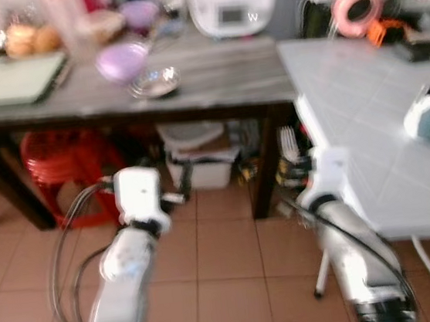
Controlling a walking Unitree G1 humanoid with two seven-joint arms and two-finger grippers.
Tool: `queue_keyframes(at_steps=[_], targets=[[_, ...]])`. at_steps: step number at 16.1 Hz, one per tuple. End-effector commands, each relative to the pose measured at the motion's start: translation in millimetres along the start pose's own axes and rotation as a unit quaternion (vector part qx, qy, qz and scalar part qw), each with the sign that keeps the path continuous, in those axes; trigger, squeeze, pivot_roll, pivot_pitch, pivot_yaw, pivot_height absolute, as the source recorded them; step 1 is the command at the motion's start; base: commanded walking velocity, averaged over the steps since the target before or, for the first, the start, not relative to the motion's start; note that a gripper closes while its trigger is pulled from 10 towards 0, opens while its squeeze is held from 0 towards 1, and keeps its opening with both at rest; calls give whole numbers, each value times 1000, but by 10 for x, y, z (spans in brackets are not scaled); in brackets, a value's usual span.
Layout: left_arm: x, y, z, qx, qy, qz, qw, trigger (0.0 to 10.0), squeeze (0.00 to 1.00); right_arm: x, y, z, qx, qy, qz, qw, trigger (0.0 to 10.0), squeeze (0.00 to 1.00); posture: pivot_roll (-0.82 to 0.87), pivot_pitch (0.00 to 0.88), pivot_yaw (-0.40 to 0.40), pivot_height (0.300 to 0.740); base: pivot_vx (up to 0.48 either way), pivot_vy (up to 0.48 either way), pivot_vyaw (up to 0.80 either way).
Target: Setting the table
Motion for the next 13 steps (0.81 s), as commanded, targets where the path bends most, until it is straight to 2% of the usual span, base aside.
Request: queue_keyframes(at_steps=[1,4,9,11,13], targets=[[78,41,-67,-8,2,-17,1000,10000,0,107,3,-52,-5,-7,-19,1000,10000,0,-15,0,3,740,390,277,0],[66,51,-75,-5,-3,-15,1000,10000,0,108,-4,-60,-4,-6,-21,1000,10000,0,-18,0,6,740,419,0,0],[-32,57,92,54,35,13,998,10000,0,225,-71,-67,6,-28,-65,997,10000,0,-21,0,9,740,354,321,0],[-78,37,147,70,43,26,996,10000,0,293,-107,-46,13,-20,-91,996,10000,0,-20,0,9,740,322,356,0],[-104,21,204,87,53,32,994,10000,0,309,-157,-34,20,-45,-106,993,10000,0,-18,0,9,740,294,379,0]])
Point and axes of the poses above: a point about 5 cm out from each wrist's last joint towards the gripper, its own y axis pointing out of the wrist towards the gripper, its own x axis along the axis of the wrist's last joint, z = x × y, the point moved 3 cm from there along y, pointing out of the wrist towards the gripper, and after that the axes turned 10 degrees about y, right-handed, at the moved point
